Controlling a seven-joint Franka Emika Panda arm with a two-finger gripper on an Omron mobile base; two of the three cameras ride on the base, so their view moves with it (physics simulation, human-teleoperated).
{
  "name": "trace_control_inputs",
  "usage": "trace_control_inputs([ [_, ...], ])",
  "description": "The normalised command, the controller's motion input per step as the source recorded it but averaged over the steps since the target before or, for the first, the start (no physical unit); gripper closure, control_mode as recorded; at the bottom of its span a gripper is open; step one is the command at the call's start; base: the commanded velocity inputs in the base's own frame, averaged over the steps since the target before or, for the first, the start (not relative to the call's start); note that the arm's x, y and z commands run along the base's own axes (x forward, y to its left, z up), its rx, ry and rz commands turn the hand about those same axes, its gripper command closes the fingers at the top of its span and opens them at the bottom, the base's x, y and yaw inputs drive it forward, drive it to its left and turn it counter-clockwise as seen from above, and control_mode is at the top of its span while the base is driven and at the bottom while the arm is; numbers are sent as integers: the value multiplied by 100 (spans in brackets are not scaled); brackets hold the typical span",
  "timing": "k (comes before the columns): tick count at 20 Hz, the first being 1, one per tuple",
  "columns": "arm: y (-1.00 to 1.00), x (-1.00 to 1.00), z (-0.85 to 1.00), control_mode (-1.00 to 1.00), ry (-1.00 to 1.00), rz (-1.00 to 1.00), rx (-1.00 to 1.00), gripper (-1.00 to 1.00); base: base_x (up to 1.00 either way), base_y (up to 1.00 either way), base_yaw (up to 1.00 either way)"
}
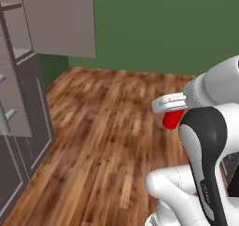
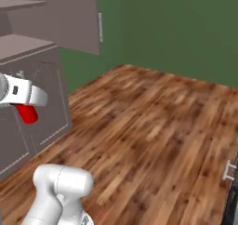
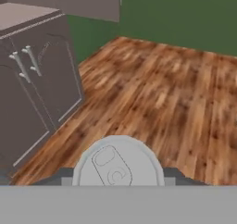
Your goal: Sort all alcoholic drinks to one cabinet, and non-alcoholic drinks to the other.
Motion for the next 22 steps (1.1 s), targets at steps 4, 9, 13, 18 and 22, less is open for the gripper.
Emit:
trace_control_inputs([
  [4,0,0,0,100,0,0,0,100,52,-22,72],
  [9,0,0,0,100,0,0,0,100,63,-29,67],
  [13,0,0,0,100,0,0,0,100,85,-34,62],
  [18,0,0,0,100,0,0,0,100,93,-42,54],
  [22,0,0,0,100,0,0,0,100,93,-53,48],
])
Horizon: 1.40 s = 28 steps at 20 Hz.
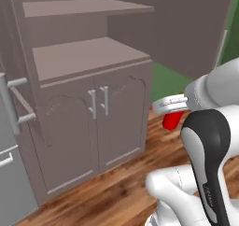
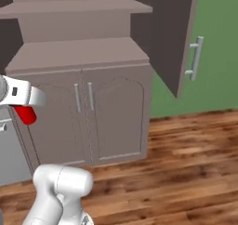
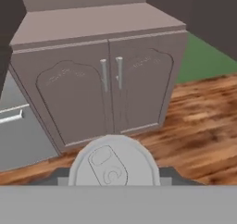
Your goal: Sort all alcoholic drinks to one cabinet, and non-alcoholic drinks to the other.
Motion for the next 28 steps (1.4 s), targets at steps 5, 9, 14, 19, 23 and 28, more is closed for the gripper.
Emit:
trace_control_inputs([
  [5,0,0,0,100,0,0,0,100,97,-56,42],
  [9,0,0,0,100,0,0,0,100,100,-27,31],
  [14,0,0,0,100,0,0,0,100,94,-9,20],
  [19,0,0,0,100,0,0,0,100,55,0,9],
  [23,0,0,0,100,0,0,0,100,39,0,6],
  [28,0,0,0,100,0,0,0,100,24,0,6],
])
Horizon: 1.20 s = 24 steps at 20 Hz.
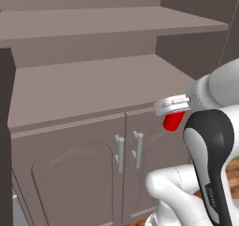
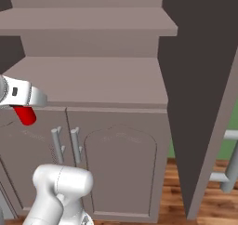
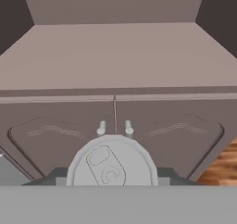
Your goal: Sort all alcoholic drinks to one cabinet, and non-alcoholic drinks to the other.
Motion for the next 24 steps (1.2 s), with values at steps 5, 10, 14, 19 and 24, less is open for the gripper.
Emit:
trace_control_inputs([
  [5,0,0,0,100,0,0,0,100,0,3,8],
  [10,8,0,-10,-100,0,1,0,100,0,17,7],
  [14,50,19,-43,-100,-1,8,0,100,0,0,0],
  [19,50,67,-21,-100,-2,6,0,100,0,0,0],
  [24,3,94,0,-100,0,0,5,100,0,0,0],
])
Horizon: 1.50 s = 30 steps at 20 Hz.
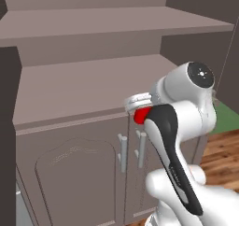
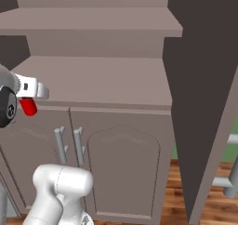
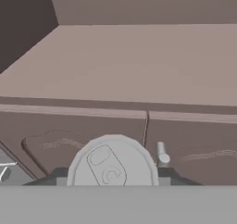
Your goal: Sort all alcoholic drinks to one cabinet, and non-alcoholic drinks to the other.
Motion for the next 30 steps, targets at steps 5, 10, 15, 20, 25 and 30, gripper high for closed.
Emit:
trace_control_inputs([
  [5,4,100,-9,-100,4,0,5,100,0,0,0],
  [10,8,100,-36,-100,2,0,1,100,0,0,0],
  [15,11,97,-39,-100,0,0,0,100,0,0,0],
  [20,1,84,-27,-100,0,0,0,100,0,0,0],
  [25,0,87,-22,-100,0,0,0,100,0,0,0],
  [30,4,69,0,-100,0,0,0,100,0,0,0],
])
